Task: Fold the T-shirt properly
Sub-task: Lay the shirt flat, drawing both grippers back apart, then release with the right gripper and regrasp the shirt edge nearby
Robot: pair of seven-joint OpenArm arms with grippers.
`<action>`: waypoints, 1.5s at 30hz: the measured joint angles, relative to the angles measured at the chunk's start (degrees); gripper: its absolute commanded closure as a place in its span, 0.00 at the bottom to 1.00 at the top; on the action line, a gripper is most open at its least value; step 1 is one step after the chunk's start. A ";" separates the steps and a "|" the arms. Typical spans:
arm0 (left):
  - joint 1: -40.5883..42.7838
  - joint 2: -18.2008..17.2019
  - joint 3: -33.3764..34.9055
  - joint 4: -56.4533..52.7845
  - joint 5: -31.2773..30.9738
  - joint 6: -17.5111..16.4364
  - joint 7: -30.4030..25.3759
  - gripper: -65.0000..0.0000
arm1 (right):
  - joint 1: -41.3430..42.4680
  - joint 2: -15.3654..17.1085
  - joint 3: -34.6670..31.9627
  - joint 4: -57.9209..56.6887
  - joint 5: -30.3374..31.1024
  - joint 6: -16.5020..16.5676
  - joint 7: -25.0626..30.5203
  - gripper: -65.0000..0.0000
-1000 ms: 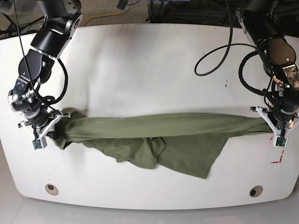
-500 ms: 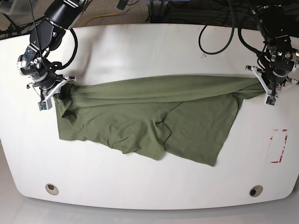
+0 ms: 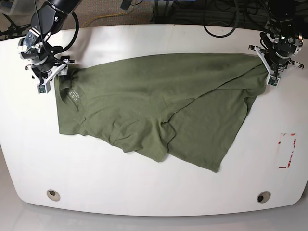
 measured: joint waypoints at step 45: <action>0.17 3.34 0.17 -0.22 0.35 0.02 -0.59 0.98 | 41.86 6.69 -31.76 -51.58 -5.97 -0.20 17.09 0.34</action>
